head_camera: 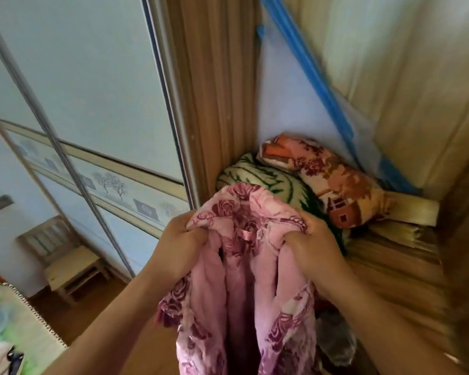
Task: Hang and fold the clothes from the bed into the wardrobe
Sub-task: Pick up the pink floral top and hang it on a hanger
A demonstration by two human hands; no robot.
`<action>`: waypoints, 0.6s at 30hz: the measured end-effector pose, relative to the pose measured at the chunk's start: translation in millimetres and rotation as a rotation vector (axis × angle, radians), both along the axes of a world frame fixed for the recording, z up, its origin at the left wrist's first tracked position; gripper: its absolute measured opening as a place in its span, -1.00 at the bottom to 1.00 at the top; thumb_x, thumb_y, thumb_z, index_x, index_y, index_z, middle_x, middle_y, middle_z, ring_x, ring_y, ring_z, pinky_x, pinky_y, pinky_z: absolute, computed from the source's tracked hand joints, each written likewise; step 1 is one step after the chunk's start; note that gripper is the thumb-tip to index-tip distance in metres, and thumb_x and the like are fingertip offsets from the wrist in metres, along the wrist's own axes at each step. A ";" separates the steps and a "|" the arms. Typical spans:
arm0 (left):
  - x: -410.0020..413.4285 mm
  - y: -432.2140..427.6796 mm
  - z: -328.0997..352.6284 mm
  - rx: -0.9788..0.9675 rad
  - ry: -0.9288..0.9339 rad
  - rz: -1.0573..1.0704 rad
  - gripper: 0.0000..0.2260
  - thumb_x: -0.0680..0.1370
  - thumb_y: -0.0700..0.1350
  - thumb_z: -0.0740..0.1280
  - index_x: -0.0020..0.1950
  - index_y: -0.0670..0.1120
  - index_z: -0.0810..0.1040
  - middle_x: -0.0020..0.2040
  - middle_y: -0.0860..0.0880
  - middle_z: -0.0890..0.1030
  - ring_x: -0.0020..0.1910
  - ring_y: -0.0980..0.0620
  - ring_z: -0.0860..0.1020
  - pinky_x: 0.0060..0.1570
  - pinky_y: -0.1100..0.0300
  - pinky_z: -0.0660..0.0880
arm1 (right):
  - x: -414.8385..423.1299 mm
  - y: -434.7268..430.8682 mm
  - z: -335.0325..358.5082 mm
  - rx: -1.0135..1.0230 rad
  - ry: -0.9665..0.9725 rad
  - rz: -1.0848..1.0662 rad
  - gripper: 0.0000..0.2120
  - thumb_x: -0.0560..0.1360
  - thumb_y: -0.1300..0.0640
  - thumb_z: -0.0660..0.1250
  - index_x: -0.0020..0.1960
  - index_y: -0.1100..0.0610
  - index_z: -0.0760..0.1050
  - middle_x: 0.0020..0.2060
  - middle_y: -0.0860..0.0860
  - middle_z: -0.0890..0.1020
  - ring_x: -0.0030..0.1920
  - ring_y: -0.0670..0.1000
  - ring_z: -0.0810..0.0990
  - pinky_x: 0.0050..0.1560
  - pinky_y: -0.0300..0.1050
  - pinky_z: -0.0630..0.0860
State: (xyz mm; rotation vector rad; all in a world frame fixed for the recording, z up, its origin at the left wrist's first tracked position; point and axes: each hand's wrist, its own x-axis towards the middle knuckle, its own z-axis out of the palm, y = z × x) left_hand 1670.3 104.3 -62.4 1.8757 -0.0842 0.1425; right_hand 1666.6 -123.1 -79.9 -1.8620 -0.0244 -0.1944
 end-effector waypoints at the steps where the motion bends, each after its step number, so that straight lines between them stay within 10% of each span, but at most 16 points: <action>1: 3.2 -11.5 7.3 0.003 -0.020 -0.018 -0.71 0.39 -0.29 0.21 -0.31 0.03 0.64 -0.39 0.04 0.64 -0.40 0.15 0.60 -0.41 0.26 0.48 | -0.8 -11.7 7.0 0.006 -0.015 -0.028 -0.63 0.30 0.10 0.30 -0.04 -0.32 0.61 -0.12 -0.41 0.65 -0.03 -0.35 0.59 0.03 -0.31 0.47; 7: 32.7 -76.9 51.6 -0.085 -0.148 -0.160 -0.77 0.39 -0.36 0.21 -0.32 -0.11 0.57 -0.42 0.07 0.57 -0.40 0.19 0.52 -0.40 0.33 0.43 | 5.5 -70.6 55.4 0.003 -0.189 -0.151 -0.52 0.27 0.21 0.38 -0.15 -0.42 0.60 -0.17 -0.46 0.63 -0.11 -0.41 0.57 -0.14 -0.58 0.39; 11: 59.3 -116.5 74.0 -0.130 -0.199 -0.257 -0.92 0.39 -0.35 0.21 -0.25 -0.30 0.50 -0.37 0.03 0.52 -0.34 0.12 0.47 -0.35 0.28 0.40 | 19.9 -99.6 77.1 0.019 -0.203 -0.222 -0.54 0.34 0.27 0.35 0.16 -0.08 0.67 0.05 -0.17 0.70 0.11 -0.11 0.63 0.25 -0.13 0.51; 14: 87.2 -141.5 97.5 -0.114 -0.216 -0.252 -0.85 0.46 -0.48 0.14 -0.20 -0.41 0.49 -0.39 0.03 0.54 -0.38 0.15 0.49 -0.39 0.34 0.42 | 34.3 -120.5 97.8 0.052 -0.239 -0.290 -0.61 0.38 0.38 0.32 0.02 -0.02 0.69 -0.07 -0.14 0.73 0.02 -0.07 0.67 0.10 -0.18 0.55; 18: 127.1 -167.4 147.7 -0.075 -0.280 -0.285 -0.74 0.54 -0.36 0.24 -0.21 -0.04 0.55 -0.44 0.14 0.58 -0.46 0.29 0.51 -0.43 0.42 0.45 | 53.9 -139.8 147.4 0.217 -0.370 -0.328 -0.50 0.34 0.52 0.20 -0.15 0.00 0.71 -0.12 -0.14 0.75 -0.03 -0.15 0.70 -0.06 -0.41 0.50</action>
